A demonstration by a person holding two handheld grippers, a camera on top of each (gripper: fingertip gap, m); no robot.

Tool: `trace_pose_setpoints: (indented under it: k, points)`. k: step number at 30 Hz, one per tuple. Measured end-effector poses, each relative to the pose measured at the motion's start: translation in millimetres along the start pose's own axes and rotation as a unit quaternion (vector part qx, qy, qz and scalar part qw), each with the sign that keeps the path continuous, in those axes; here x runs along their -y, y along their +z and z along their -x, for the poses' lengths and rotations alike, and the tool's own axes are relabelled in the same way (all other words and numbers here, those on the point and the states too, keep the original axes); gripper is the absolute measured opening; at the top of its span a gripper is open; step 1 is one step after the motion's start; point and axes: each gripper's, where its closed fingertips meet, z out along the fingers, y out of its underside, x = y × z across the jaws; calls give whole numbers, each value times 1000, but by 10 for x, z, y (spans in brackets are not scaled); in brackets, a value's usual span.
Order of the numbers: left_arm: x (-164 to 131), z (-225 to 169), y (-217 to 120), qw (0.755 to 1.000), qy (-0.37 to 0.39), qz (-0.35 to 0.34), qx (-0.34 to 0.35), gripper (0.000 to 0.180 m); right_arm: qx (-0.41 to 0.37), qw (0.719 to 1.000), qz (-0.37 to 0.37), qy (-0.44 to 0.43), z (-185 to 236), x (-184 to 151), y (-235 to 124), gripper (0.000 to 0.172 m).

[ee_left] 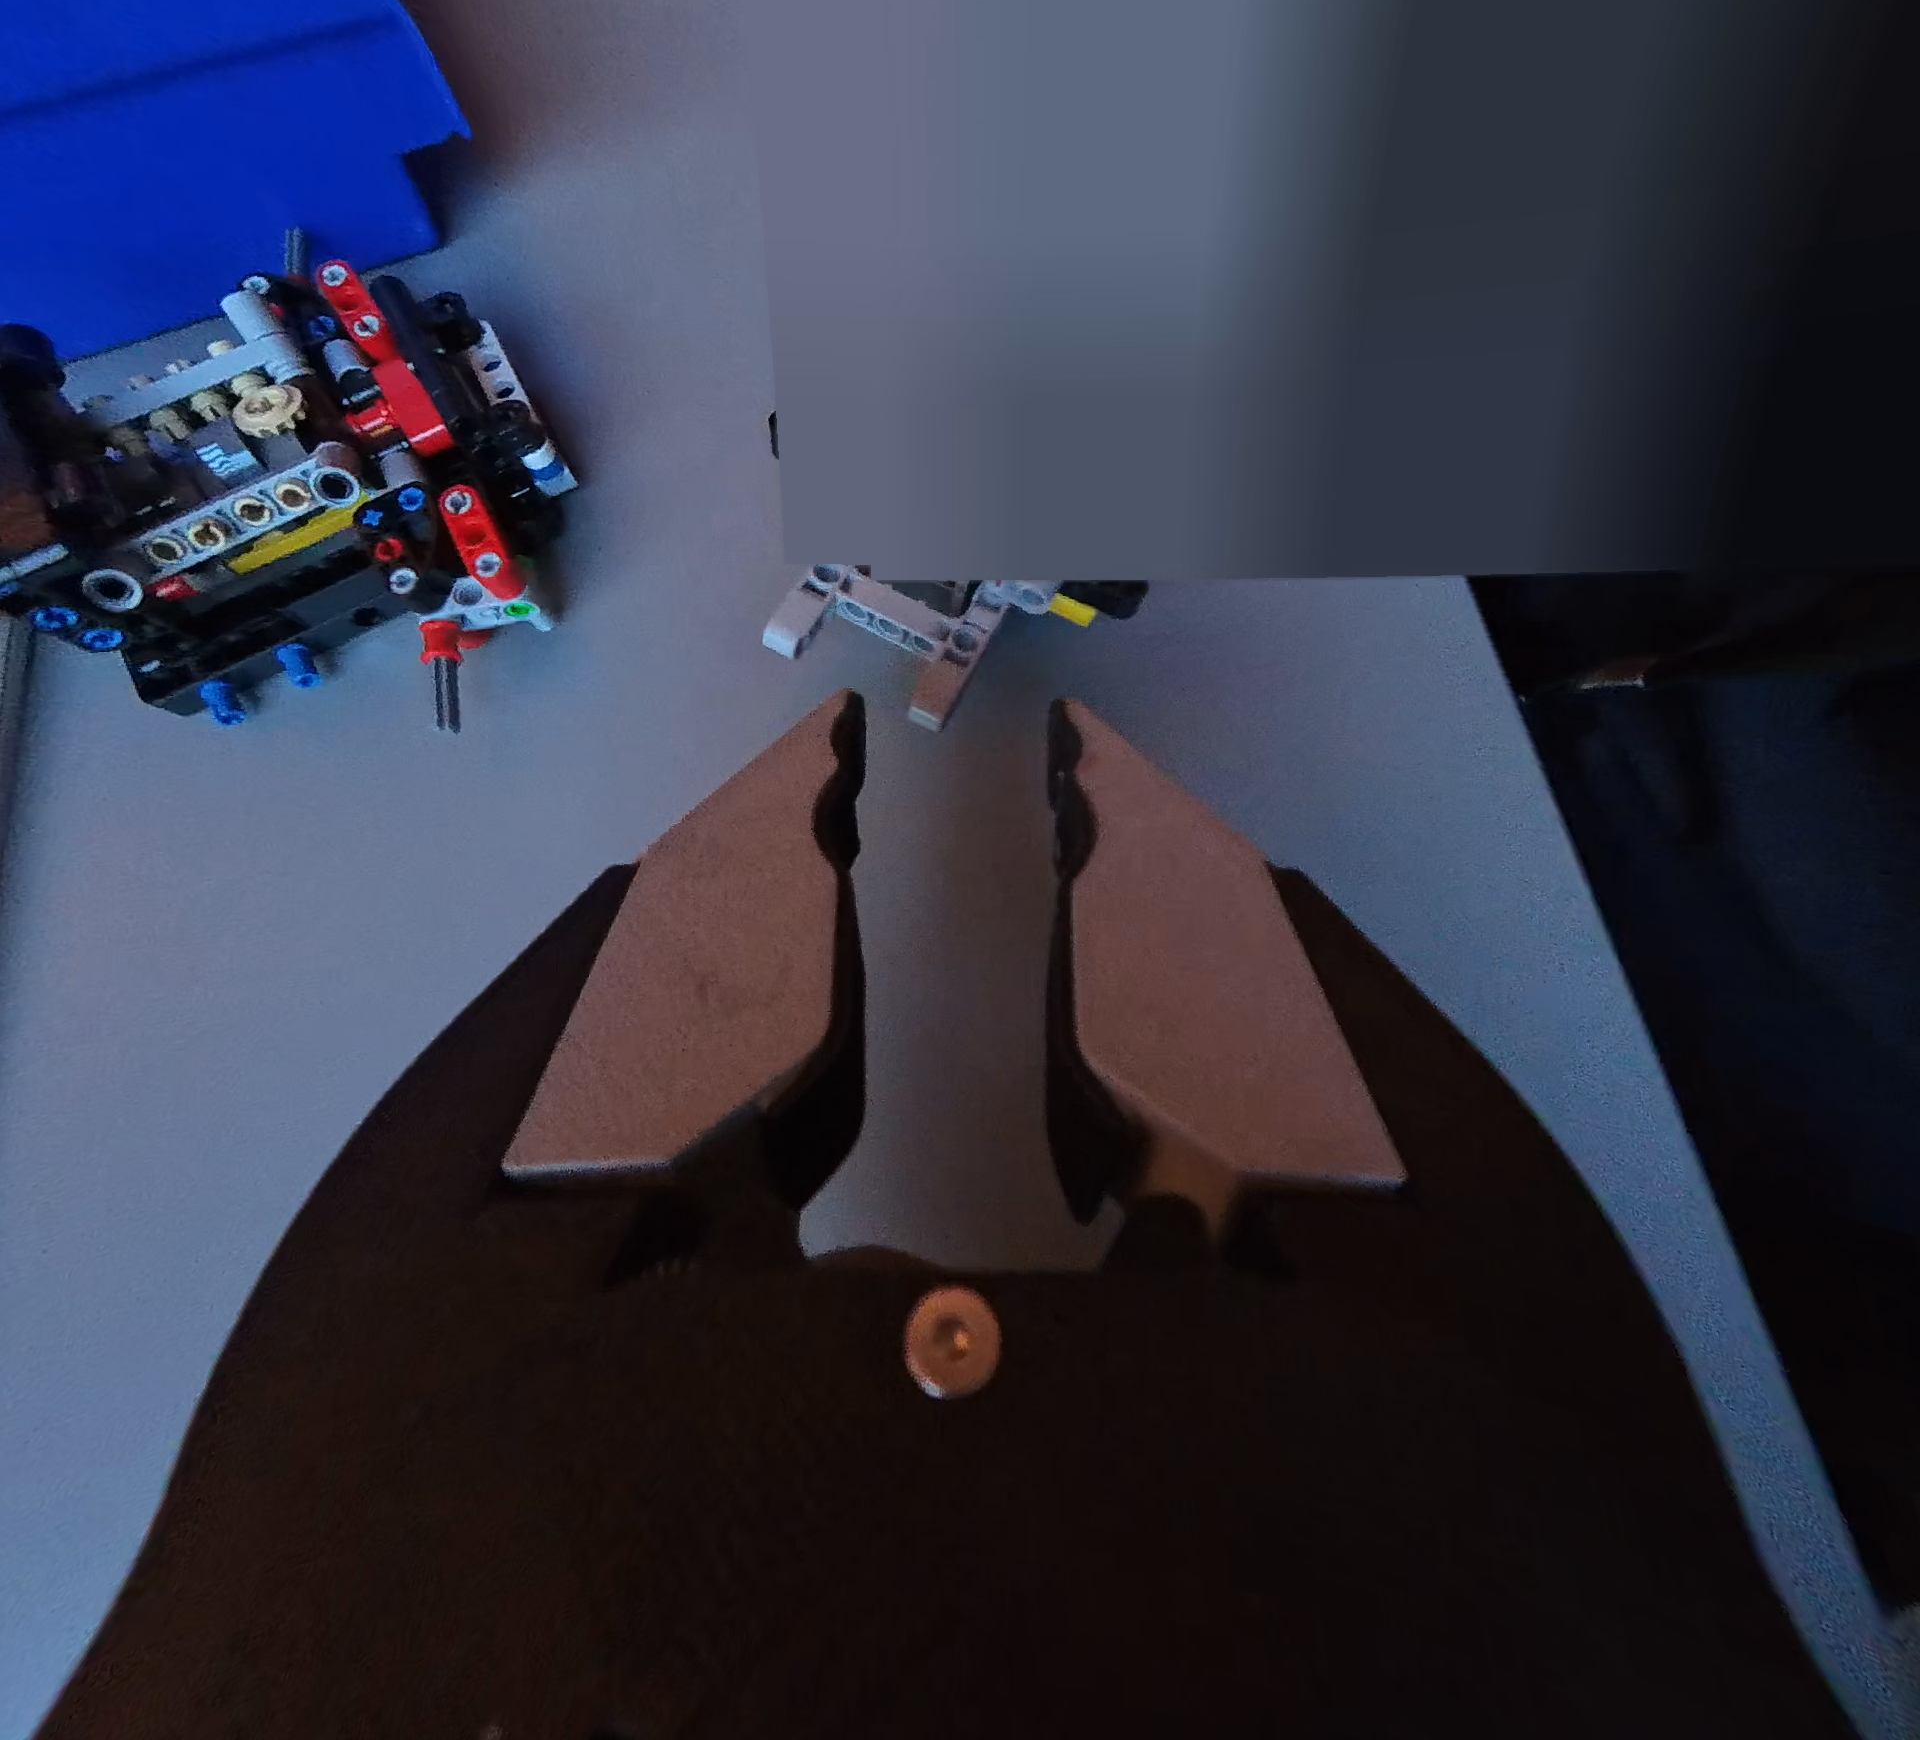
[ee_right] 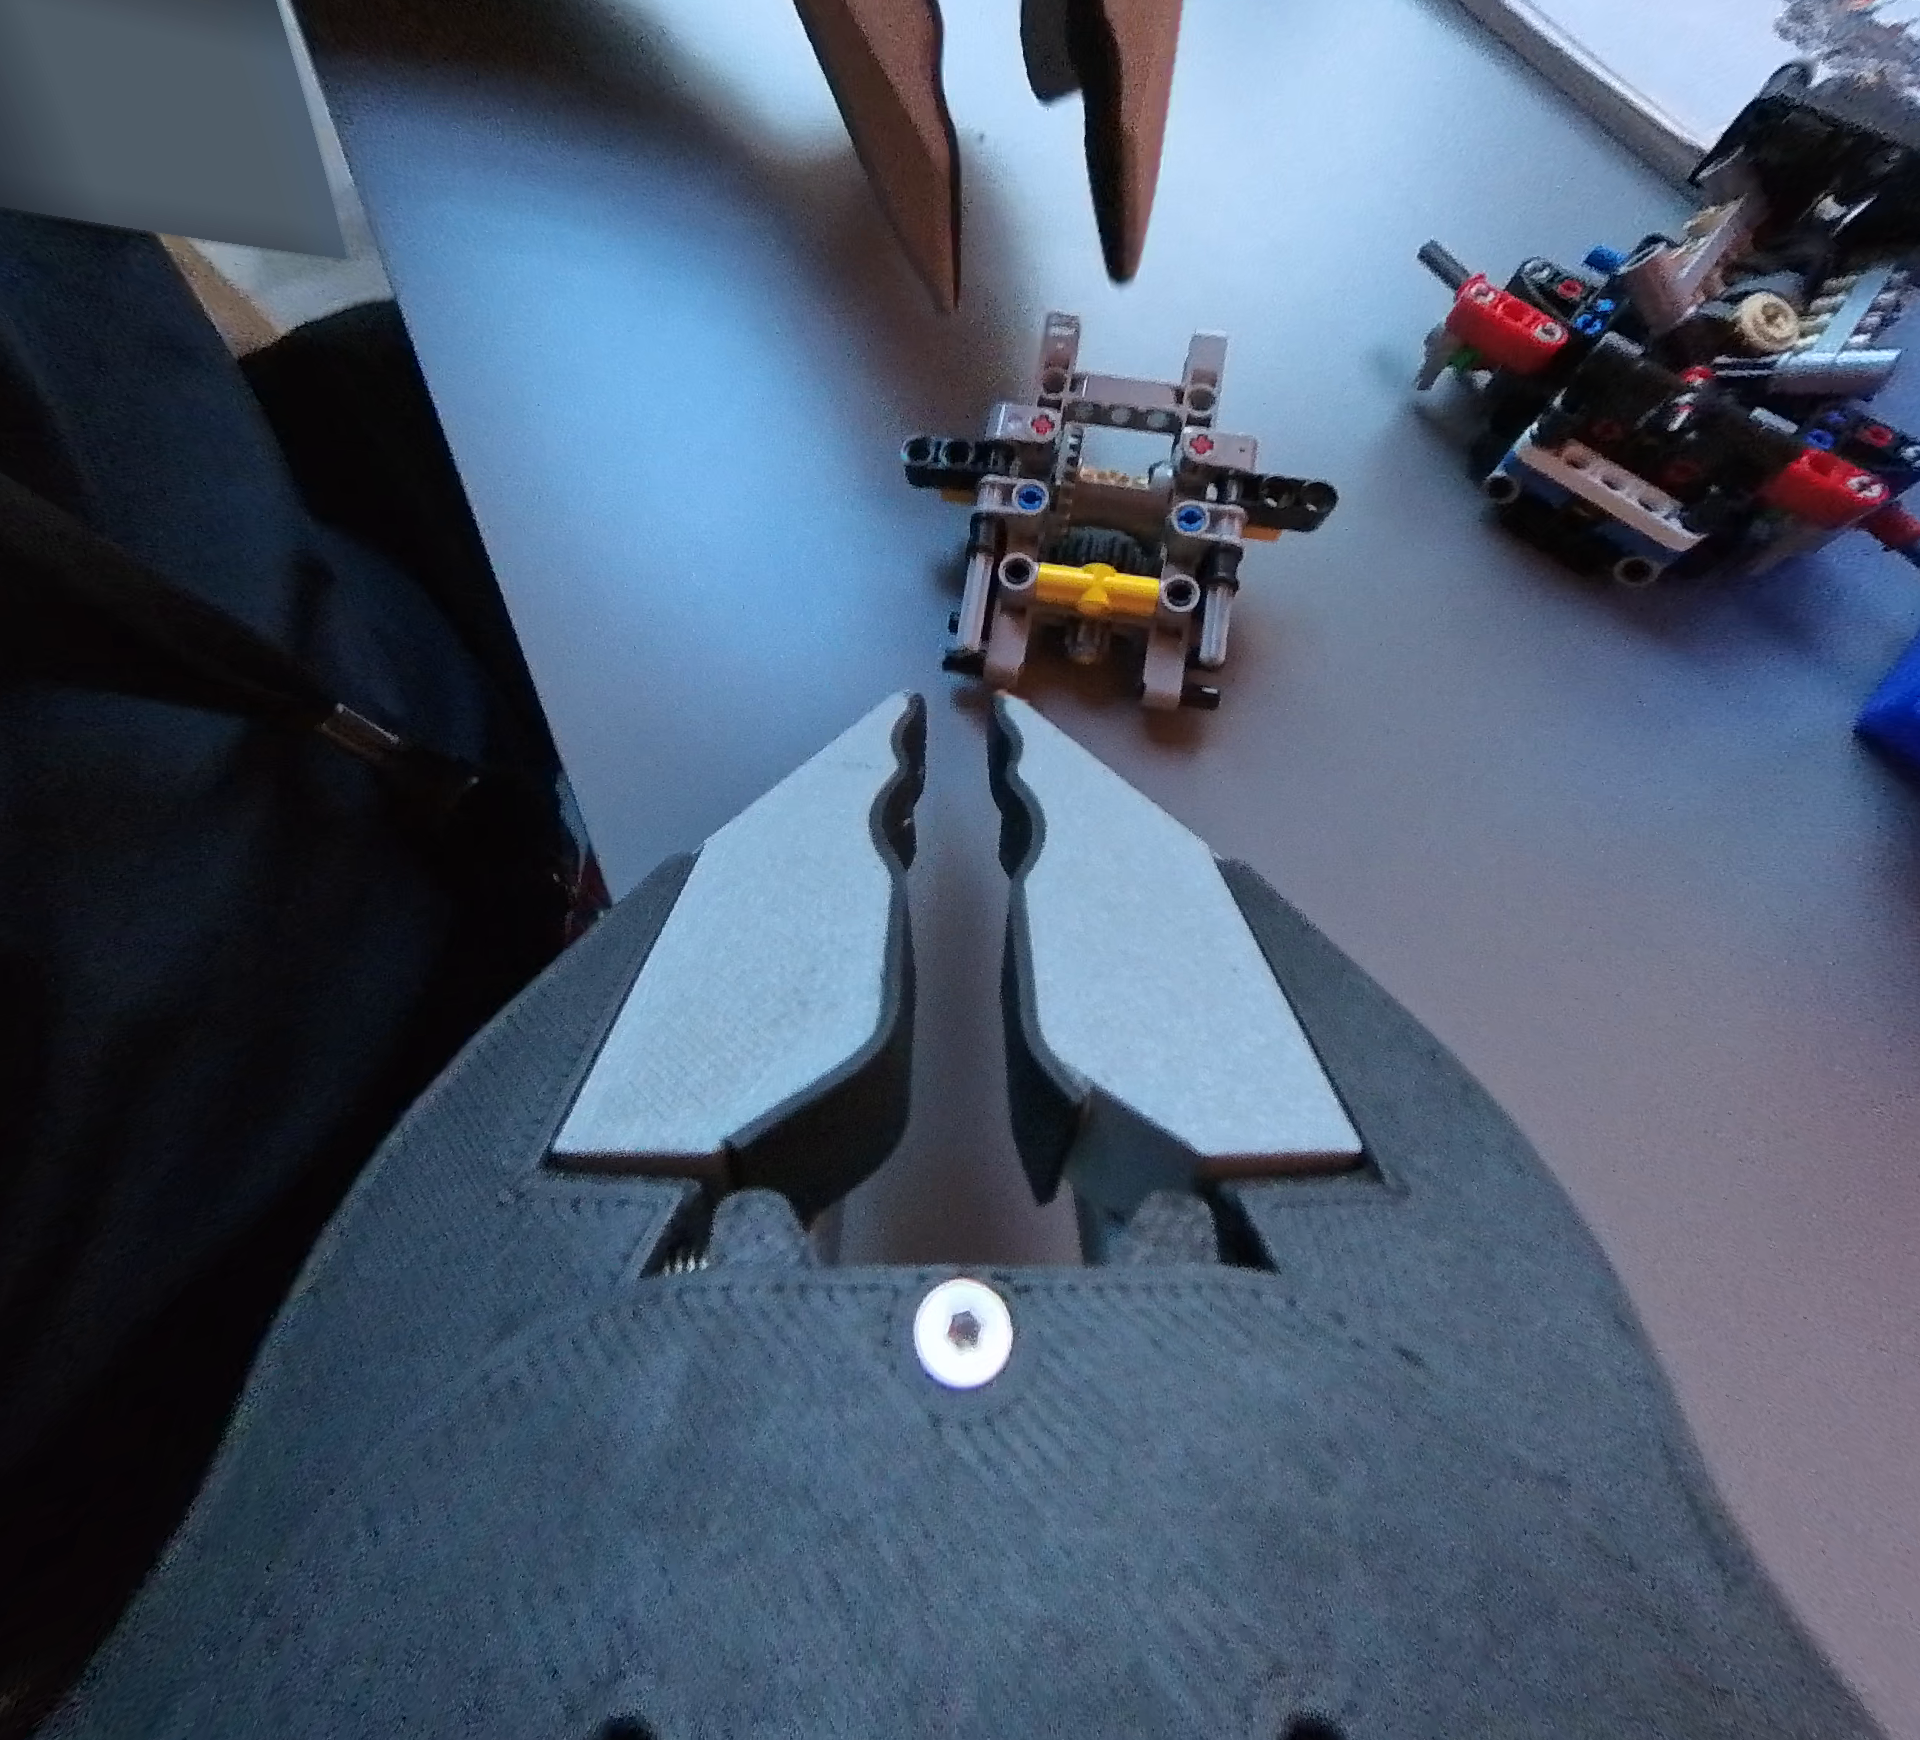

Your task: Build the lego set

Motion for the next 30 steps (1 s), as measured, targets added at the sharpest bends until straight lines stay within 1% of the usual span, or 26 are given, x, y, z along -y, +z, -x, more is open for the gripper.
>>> trace_pose_setpoints:
  k: [2,3,7,9,16,22,28,30]
  points:
    - [7,19,61,1000,12,5,-17,32,-11,1000,-16,-3,-11,66,5,4]
    - [23,12,86,999,20,5,-26,32,-14,1000,-20,-4,-13,90,14,4]
    - [163,-119,107,995,76,-19,-57,31,-19,1000,-3,-13,-3,75,88,11]
    - [168,-148,119,994,93,-14,-61,29,-26,999,5,-22,-11,59,101,12]
    - [135,-167,243,994,96,-1,-62,22,-37,999,10,-39,-34,70,141,5]
    - [133,-190,284,993,93,2,-66,22,-42,998,18,-48,-34,51,158,3]
    - [225,-223,241,992,97,-21,-78,23,-31,998,19,-53,-30,38,154,2]
    - [221,-215,250,992,95,-15,-84,23,-24,998,19,-51,-34,35,152,2]
